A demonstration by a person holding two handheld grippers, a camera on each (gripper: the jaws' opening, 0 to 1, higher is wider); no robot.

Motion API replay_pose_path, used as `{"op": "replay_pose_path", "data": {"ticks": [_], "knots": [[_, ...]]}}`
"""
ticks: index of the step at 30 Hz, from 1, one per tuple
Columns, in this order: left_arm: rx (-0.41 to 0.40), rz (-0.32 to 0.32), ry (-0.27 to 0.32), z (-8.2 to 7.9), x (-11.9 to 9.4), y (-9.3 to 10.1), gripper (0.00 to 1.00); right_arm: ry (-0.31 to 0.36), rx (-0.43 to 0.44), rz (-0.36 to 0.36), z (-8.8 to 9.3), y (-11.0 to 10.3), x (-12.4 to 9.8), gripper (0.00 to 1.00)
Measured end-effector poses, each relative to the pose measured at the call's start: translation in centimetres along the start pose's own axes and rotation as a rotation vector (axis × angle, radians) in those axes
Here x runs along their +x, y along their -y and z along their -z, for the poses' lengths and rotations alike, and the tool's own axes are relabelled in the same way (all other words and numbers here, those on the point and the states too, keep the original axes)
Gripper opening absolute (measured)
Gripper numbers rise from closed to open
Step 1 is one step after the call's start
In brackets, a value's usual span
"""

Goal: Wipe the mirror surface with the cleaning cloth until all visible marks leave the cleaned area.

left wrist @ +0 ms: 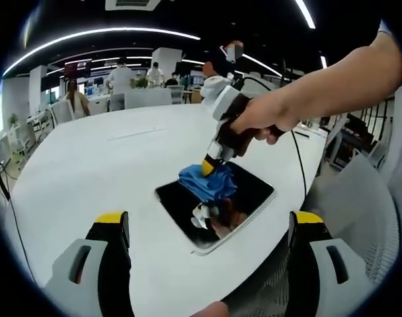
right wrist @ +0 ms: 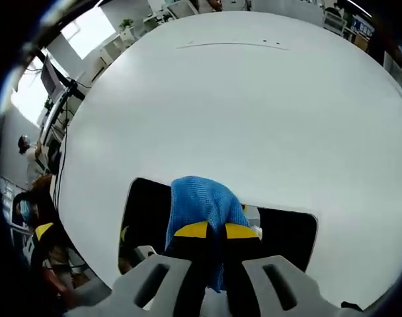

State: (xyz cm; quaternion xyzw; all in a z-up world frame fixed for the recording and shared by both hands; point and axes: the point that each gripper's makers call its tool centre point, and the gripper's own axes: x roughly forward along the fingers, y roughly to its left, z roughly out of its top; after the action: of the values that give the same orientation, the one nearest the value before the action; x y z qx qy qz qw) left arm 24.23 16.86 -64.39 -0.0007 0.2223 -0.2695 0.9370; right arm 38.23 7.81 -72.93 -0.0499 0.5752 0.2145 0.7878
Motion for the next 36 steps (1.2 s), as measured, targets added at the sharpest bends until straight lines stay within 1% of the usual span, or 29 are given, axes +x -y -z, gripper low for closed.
{"op": "replay_pose_path", "data": {"ticks": [3,5,7,13,15,17,19,22,23,24,25,27,29,31,32,34,35,36], "knots": [[0.006,-0.001,-0.001,-0.1,0.3,0.3,0.99,0.001,0.004,0.000,-0.8,0.2,0.6,0.01],[0.018,-0.009,-0.006,0.1,0.4,0.3,0.99,-0.001,0.007,-0.002,-1.0,0.3,0.9,0.01],[0.015,-0.012,-0.008,0.1,0.4,0.2,0.99,-0.001,0.002,-0.008,-0.6,0.2,0.5,0.01],[0.012,-0.012,-0.007,-0.1,0.5,0.2,0.99,-0.002,-0.005,-0.021,-0.4,0.1,0.4,0.01],[0.007,-0.021,-0.007,-0.2,0.7,0.2,0.99,-0.005,-0.008,-0.024,-0.6,0.2,0.6,0.01],[-0.007,-0.029,-0.001,-0.4,0.8,0.1,0.99,-0.004,-0.014,-0.018,-0.3,0.3,0.2,0.01],[0.011,-0.050,-0.018,-0.1,1.0,-0.1,0.99,-0.005,-0.013,-0.018,-0.7,0.9,0.8,0.01],[0.010,-0.048,-0.012,-0.1,1.0,-0.1,0.99,-0.005,-0.011,-0.016,-0.8,1.4,0.9,0.01],[0.057,-0.045,-0.015,0.0,1.0,-0.1,0.99,-0.005,-0.011,-0.015,-0.8,1.5,0.9,0.01],[0.090,-0.038,-0.020,0.2,1.0,0.1,0.99,-0.005,-0.011,-0.014,-1.2,2.0,1.5,0.01],[0.067,-0.029,-0.014,0.3,1.2,0.4,0.99,-0.005,-0.011,-0.013,-1.3,2.1,1.7,0.01],[0.055,-0.018,-0.006,0.2,1.2,0.6,0.99,-0.005,-0.011,-0.012,-1.3,2.4,1.7,0.01],[0.061,-0.021,-0.012,0.6,1.3,0.4,0.99,-0.005,-0.009,-0.012,-1.5,2.6,2.0,0.01],[0.052,-0.017,-0.028,0.9,1.3,0.5,0.99,-0.003,-0.014,-0.006,-1.3,2.7,1.8,0.01],[0.050,-0.018,-0.026,0.9,1.3,0.5,0.99,-0.002,-0.016,-0.004,-1.2,2.8,1.6,0.01],[0.073,-0.056,-0.015,0.7,1.2,-0.3,0.99,0.000,-0.012,-0.003,-0.9,2.7,1.2,0.01],[0.063,-0.050,-0.014,0.7,1.1,-0.2,0.99,0.001,-0.005,-0.007,-0.8,2.6,1.1,0.01],[0.027,-0.042,-0.024,1.0,1.2,-0.1,0.99,0.002,-0.003,-0.007,-0.5,2.5,0.7,0.01]]}}
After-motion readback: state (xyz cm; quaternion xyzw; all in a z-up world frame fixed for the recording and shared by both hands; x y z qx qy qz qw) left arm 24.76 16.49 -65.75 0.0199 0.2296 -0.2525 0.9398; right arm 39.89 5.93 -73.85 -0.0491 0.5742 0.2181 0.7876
